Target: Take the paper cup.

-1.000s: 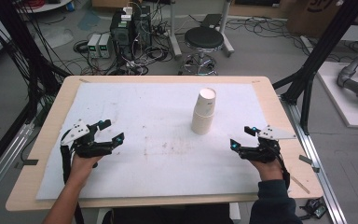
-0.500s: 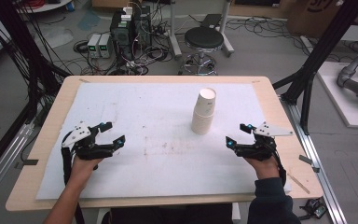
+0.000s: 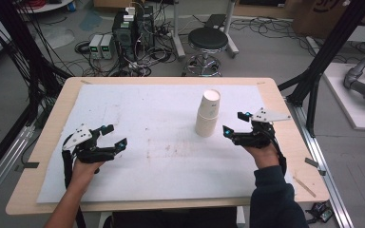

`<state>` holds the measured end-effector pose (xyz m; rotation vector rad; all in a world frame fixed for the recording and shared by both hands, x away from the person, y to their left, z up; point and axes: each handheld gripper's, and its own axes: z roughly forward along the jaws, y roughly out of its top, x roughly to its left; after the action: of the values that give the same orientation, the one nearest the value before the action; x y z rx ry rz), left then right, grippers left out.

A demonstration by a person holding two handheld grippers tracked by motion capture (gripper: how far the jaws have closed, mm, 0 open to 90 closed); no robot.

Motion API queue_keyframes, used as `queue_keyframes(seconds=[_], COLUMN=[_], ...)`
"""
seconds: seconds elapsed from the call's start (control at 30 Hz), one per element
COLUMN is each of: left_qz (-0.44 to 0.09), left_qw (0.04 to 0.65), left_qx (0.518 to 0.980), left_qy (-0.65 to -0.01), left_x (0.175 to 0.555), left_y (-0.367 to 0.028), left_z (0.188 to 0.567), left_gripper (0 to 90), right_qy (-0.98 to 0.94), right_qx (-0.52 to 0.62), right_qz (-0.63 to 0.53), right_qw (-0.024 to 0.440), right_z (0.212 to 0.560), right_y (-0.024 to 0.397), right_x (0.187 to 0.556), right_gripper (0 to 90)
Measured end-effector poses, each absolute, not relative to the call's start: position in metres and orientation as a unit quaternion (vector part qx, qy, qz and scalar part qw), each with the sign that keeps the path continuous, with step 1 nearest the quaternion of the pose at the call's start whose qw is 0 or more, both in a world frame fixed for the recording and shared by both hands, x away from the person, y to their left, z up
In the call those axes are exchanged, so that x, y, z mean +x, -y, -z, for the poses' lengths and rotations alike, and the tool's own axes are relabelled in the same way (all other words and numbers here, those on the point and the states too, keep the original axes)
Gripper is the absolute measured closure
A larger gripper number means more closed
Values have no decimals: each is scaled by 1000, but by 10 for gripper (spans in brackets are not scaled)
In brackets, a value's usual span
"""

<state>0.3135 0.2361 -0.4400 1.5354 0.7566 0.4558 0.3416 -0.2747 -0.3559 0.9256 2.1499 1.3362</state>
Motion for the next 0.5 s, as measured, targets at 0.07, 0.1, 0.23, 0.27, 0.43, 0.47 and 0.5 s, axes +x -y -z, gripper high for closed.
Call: queue_keyframes(seconds=[0.07, 0.1, 0.23, 0.27, 0.43, 0.47, 0.5], left_qz=[-199, -197, -197, -197, -195, -195, -194], left_qw=[633, 633, 634, 634, 634, 634, 634], left_qx=[671, 672, 671, 671, 672, 672, 672], left_qy=[-331, -330, -330, -330, -329, -329, -329], left_x=[314, 314, 314, 314, 315, 315, 315], left_y=[-236, -235, -235, -235, -234, -234, -234], left_z=[440, 440, 440, 440, 441, 441, 441], left_gripper=[164, 165, 165, 165, 166, 166, 166], right_qy=[-781, -782, -788, -788, -798, -801, -804], right_qx=[335, 336, 332, 332, 339, 336, 332], right_qz=[-478, -476, -468, -468, -452, -450, -447], right_qw=[222, 220, 222, 222, 210, 207, 207], right_z=[351, 347, 334, 334, 322, 321, 320], right_y=[272, 269, 260, 260, 246, 244, 240], right_x=[347, 351, 365, 365, 389, 393, 395], right_gripper=[193, 193, 193, 193, 193, 193, 193])
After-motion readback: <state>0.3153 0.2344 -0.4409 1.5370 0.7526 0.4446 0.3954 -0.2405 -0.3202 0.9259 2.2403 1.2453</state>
